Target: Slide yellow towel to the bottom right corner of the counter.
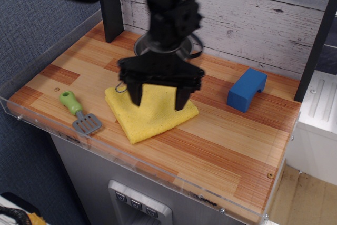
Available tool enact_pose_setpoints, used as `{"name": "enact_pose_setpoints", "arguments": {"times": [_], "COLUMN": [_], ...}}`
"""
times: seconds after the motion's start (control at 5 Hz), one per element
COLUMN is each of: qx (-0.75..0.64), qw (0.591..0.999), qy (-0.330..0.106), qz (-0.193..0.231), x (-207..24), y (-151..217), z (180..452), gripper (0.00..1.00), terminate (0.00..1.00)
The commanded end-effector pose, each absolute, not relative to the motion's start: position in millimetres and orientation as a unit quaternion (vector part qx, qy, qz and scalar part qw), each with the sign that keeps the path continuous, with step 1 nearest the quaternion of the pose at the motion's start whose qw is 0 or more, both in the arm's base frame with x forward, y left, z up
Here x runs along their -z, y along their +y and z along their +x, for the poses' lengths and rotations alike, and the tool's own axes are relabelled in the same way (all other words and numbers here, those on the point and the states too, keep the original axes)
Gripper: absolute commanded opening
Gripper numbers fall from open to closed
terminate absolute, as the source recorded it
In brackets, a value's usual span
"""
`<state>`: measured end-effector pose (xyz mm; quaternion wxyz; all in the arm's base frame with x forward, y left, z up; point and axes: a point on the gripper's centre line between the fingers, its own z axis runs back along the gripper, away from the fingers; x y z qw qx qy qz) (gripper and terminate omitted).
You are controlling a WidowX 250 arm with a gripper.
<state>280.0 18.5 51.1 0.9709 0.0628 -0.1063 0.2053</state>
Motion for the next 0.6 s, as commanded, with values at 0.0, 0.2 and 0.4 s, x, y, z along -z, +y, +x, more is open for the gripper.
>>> {"name": "enact_pose_setpoints", "arguments": {"times": [0.0, 0.2, 0.4], "qx": [-0.198, -0.199, -0.194], "qw": [0.970, 0.970, 0.971], "qy": [-0.126, -0.125, -0.118], "qz": [0.064, 0.068, 0.081], "x": [-39, -31, -20], "y": [32, 36, 38], "z": [279, 284, 289], "gripper": [1.00, 1.00, 1.00], "terminate": [0.00, 0.00, 0.00]}}
